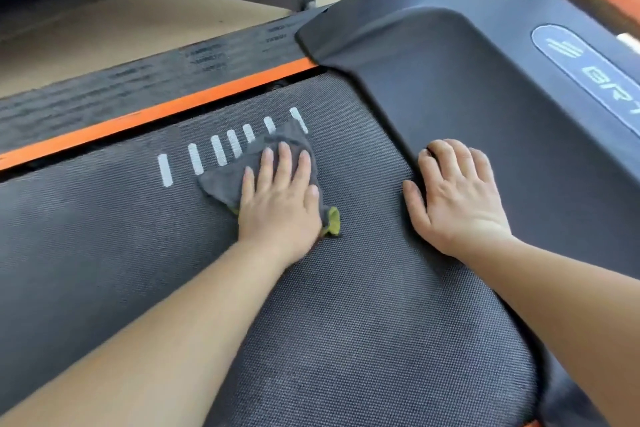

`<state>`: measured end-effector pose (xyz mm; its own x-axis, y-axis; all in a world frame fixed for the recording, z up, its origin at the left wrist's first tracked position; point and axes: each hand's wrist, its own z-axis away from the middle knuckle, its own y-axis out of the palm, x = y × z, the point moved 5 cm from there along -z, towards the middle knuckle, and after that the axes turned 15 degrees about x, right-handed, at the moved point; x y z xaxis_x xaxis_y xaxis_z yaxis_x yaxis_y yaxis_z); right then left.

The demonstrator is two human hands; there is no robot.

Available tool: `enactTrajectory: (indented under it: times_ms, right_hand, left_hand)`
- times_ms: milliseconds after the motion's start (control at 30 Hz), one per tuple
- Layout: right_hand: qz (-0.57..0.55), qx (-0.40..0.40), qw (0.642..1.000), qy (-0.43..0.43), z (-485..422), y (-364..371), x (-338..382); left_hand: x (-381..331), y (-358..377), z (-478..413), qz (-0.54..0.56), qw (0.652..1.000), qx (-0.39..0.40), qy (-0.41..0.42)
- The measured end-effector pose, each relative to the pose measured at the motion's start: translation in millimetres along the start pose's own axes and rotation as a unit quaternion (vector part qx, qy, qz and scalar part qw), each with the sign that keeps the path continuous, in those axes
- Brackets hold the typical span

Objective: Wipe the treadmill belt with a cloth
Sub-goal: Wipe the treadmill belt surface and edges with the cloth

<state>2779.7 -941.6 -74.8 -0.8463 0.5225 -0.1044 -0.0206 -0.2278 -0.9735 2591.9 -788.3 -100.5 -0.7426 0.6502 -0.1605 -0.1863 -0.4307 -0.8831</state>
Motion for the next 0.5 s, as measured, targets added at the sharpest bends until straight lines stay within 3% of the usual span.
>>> enactTrajectory:
  times_ms: [67, 133, 200, 267, 333, 400, 433, 500]
  right_hand:
    - [0.000, 0.002, 1.000, -0.004, -0.5, -0.6, 0.8]
    - [-0.003, 0.000, 1.000, -0.004, -0.1, -1.5, 0.5]
    - [-0.004, -0.001, 1.000, -0.001, 0.4, -1.2, 0.5]
    - [-0.006, 0.001, 1.000, -0.002, -0.4, -1.1, -0.1]
    - [-0.008, 0.003, 1.000, -0.006, -1.0, -0.8, 0.2]
    - [-0.009, -0.001, 1.000, -0.003, -1.1, -0.8, 0.5]
    - [-0.009, -0.001, 1.000, -0.003, -1.8, -0.9, 0.6]
    - [-0.010, 0.001, 1.000, -0.005, -3.2, -1.4, 0.2]
  left_hand:
    - [-38.9, 18.1, 28.4, -0.024, 0.996, 0.005, 0.090]
    - [-64.3, 31.6, 63.3, -0.077, 0.962, 0.052, 0.255]
    - [-51.4, 19.8, 55.0, -0.114, 0.927, 0.090, 0.345]
    - [-22.0, -1.6, 5.6, -0.126, 0.945, 0.091, 0.286]
    - [5.0, -27.8, -44.1, -0.071, 0.989, 0.053, 0.120]
    - [-4.1, -30.6, -62.8, -0.024, 0.999, 0.021, 0.014]
    - [-23.6, -23.9, -60.2, -0.018, 1.000, 0.014, 0.013]
    - [-71.1, -9.6, -37.6, -0.060, 0.989, 0.015, 0.137]
